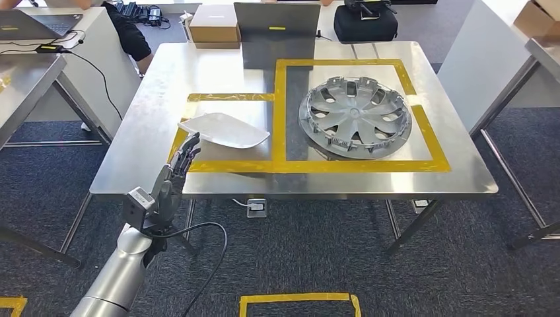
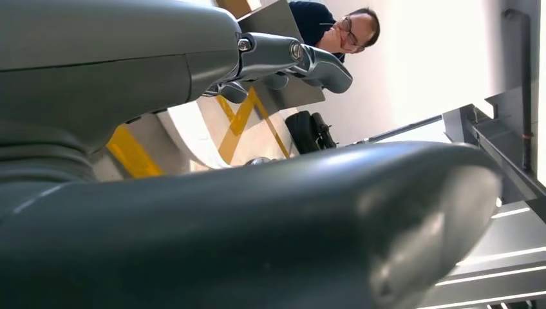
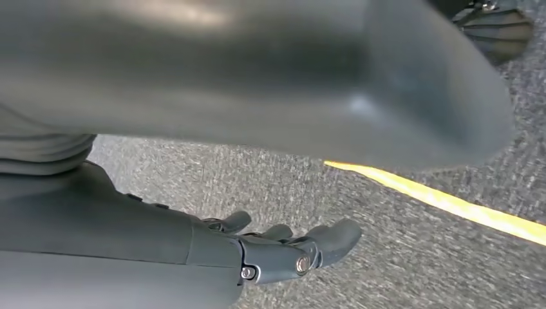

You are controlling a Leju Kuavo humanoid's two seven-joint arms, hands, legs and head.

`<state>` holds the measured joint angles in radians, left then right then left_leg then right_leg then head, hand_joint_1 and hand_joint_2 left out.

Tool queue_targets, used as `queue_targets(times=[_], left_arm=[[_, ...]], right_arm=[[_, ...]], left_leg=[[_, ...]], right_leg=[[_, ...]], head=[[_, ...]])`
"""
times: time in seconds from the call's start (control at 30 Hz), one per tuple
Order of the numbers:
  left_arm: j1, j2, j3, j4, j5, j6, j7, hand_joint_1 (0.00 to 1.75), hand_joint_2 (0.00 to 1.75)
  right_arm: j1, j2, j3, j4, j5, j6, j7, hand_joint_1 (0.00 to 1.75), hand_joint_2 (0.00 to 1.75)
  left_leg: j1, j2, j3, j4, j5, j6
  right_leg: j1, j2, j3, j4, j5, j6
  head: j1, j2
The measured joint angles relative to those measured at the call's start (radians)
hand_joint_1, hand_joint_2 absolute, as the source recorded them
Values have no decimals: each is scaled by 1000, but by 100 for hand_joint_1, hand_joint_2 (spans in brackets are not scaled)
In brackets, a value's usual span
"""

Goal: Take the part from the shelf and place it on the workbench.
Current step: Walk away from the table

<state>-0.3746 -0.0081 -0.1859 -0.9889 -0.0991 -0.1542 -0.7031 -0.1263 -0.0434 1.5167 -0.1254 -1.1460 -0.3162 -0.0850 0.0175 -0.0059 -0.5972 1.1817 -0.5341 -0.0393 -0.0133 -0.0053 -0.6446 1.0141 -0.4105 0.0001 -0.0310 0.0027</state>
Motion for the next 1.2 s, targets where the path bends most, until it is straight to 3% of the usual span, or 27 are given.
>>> queue_targets(times=[0.07, 0.1, 0.2, 0.23, 0.27, 0.33, 0.37, 0.4, 0.43, 0.47, 0.5, 0.57, 0.63, 0.7, 0.73, 0.8, 0.87, 0.9, 0.93, 1.0, 1.07, 1.1, 1.13, 1.2], left_arm=[[-4, -1, 0, -1, -1, 1, 0, 0, 0], [-6, -1, 0, -1, -2, 1, 0, 0, 0], [-9, -2, 0, 0, -2, 3, 0, 0, 0], [-10, -3, 0, 0, -3, 4, 0, 0, 0], [-11, -4, 0, 0, -4, 7, 0, 0, 0], [-10, -5, 0, 0, -9, 11, 0, 0, 0], [-10, -5, 0, 0, -11, 12, 0, 0, 0], [-10, -5, 0, 1, -15, 13, 0, 0, 0], [-9, -5, 0, 1, -18, 14, 0, 0, 0], [-10, -5, 0, 1, -22, 15, 0, 0, 0], [-10, -6, 0, 1, -27, 17, 0, 0, 0], [-14, -7, 0, 1, -34, 21, 0, 0, 0], [-18, -10, 0, 3, -40, 24, 0, 0, 0], [-22, -13, -1, 6, -44, 27, 0, 0, 0], [-24, -13, -1, 9, -44, 29, 0, 0, 0], [-27, -12, -1, 14, -44, 34, 0, 0, 0], [-27, -12, -1, 18, -44, 39, 0, 0, 0], [-26, -12, 0, 21, -44, 44, 0, 0, 0], [-25, -12, 0, 24, -46, 50, 0, 0, 0], [-24, -12, 1, 27, -50, 62, 0, 0, 0], [-22, -12, 4, 30, -57, 69, 0, 0, 0], [-18, -12, 8, 31, -60, 74, 0, 0, 0], [-12, -12, 15, 35, -66, 82, 0, 0, 0], [1, -12, 31, 44, -81, 106, 1, 0, 0]], right_arm=[[0, 0, 0, 0, 0, 0, -1, 0, 0], [0, -1, 0, 0, 0, 0, -1, 0, 0], [2, -1, 0, 0, 0, 0, -1, 0, 0], [3, -1, 0, 0, 0, 0, -1, 0, 0], [4, 0, 0, 0, 0, 1, -1, 0, 0], [3, 0, 0, 0, 0, 1, -2, 0, 0], [3, 0, 0, 0, 0, 1, -3, 0, 0], [2, 0, 0, 0, 0, 0, -3, 0, 0], [2, 0, 0, 0, 0, 0, -4, 0, 0], [2, 0, 0, 0, 0, 0, -6, 0, 0], [1, 0, 0, 0, 0, 0, -8, 0, 0], [-2, -2, 0, 0, -2, 0, -12, 0, 0], [-4, -4, 0, 0, -6, 0, -14, 0, 0], [-4, -5, 0, 0, -10, 0, -14, 0, 0], [-5, -5, 0, 0, -11, 0, -14, 0, 0], [-6, -5, 0, 0, -14, 0, -14, 0, 0], [-5, -5, 0, 0, -15, 0, -14, 0, 0], [-5, -5, 0, 0, -16, 0, -14, 0, 0], [-4, -4, 0, 0, -16, 0, -14, 0, 0], [-3, -3, 0, 0, -18, -1, -15, 0, 0], [-2, -3, 0, 0, -19, -4, -17, 0, 0], [-2, -3, 0, 0, -19, -6, -18, 0, 0], [-2, -3, 0, 0, -20, -7, -19, 0, 0], [0, -2, 0, 0, -20, -7, -19, 0, 0]], left_leg=[[-1, -3, 83, -123, 2, 8], [-3, -5, 99, -154, -6, 16], [-7, -6, 86, -164, 11, 48], [-7, -5, 78, -166, 22, 58], [-6, -3, 68, -167, 33, 66], [-8, -3, 43, -166, 54, 74], [-10, -2, 30, -165, 65, 76], [-12, -2, 16, -165, 75, 76], [-14, -2, 3, -164, 84, 75], [-15, -2, -9, -164, 93, 74], [-15, -2, -19, -163, 101, 73], [-16, -1, -34, -164, 117, 65], [-13, 1, -39, -169, 133, 53], [-12, 0, -42, -172, 141, 41], [-12, 0, -49, -162, 126, 36], [-10, 0, -76, -85, 51, 26], [-6, 0, -109, 44, -30, 16], [-5, 0, -115, 90, -44, 13], [-4, 0, -104, 104, -36, 10], [0, 1, -32, 26, 15, 6], [-2, 0, 56, -103, 25, 8], [-3, -1, 80, -145, 18, 14], [-7, -2, 87, -163, 10, 21], [-8, -1, 76, -169, 22, 41]], right_leg=[[0, 0, -13, 3, 16, 13], [1, 1, -15, 2, 24, 20], [-3, 3, -19, -5, 37, 42], [-5, 3, -28, 10, 15, 47], [-6, 3, -42, 44, -23, 51], [-5, 3, -80, 169, -122, 55], [-4, 4, -93, 232, -153, 56], [-3, 4, -95, 272, -164, 55], [-3, 4, -79, 276, -153, 52], [-1, 4, -45, 243, -131, 48], [2, 5, 6, 179, -109, 41], [11, 6, 101, 40, -98, 26], [21, 8, 134, -20, -102, 16], [20, 6, 126, -29, -85, 6], [17, 4, 121, -33, -76, -1], [11, 1, 106, -39, -57, -12], [9, -1, 83, -37, -40, -15], [8, -1, 70, -35, -31, -13], [7, -2, 57, -32, -23, -11], [3, -3, 30, -22, -9, -4], [2, -4, 10, -11, 3, 8], [2, -4, 5, -8, 10, 15], [2, -3, 2, -8, 17, 22], [-1, -2, -1, -11, 30, 35]], head=[[-4, 0], [-4, 0], [0, 0], [2, 0], [5, 0], [13, 0], [16, 0], [18, 0], [20, 0], [21, 0], [23, 0], [23, 0], [23, 0], [25, 0], [24, 0], [18, 0], [11, 0], [9, 0], [8, 0], [4, 0], [1, 0], [1, 0], [1, 0], [4, 0]])
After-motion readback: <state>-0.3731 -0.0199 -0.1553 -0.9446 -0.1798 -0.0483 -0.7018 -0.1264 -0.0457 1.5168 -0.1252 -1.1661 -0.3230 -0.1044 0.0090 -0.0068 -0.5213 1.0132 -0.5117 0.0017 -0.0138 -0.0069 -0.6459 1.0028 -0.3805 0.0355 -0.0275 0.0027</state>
